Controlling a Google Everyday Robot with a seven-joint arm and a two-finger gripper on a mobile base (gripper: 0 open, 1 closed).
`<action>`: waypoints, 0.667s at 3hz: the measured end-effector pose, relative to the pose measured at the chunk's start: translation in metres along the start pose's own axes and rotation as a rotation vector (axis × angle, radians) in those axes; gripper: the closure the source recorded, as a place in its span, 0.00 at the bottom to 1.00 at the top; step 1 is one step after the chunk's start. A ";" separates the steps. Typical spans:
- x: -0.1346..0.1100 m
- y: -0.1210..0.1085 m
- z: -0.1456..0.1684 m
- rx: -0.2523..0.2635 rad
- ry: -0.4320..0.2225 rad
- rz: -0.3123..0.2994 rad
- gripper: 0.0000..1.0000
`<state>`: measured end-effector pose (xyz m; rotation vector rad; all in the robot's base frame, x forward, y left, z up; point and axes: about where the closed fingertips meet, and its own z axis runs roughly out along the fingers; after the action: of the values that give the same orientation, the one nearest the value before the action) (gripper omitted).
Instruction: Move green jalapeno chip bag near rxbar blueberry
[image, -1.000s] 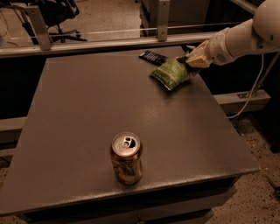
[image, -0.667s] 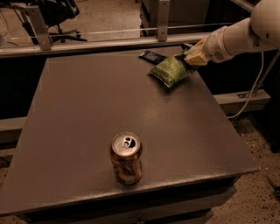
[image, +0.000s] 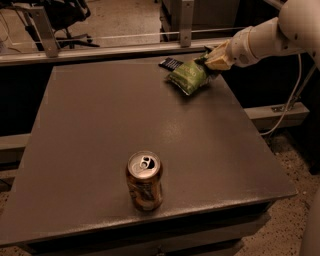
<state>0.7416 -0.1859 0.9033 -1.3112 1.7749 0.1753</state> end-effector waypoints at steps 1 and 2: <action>-0.003 -0.002 0.007 -0.008 -0.006 0.000 0.37; 0.000 -0.002 0.010 -0.014 -0.001 0.004 0.14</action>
Offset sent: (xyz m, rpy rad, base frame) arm 0.0070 -0.0018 -0.0035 -0.0003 0.0138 -0.0016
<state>0.7483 -0.1808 0.8985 -1.3176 1.7784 0.1907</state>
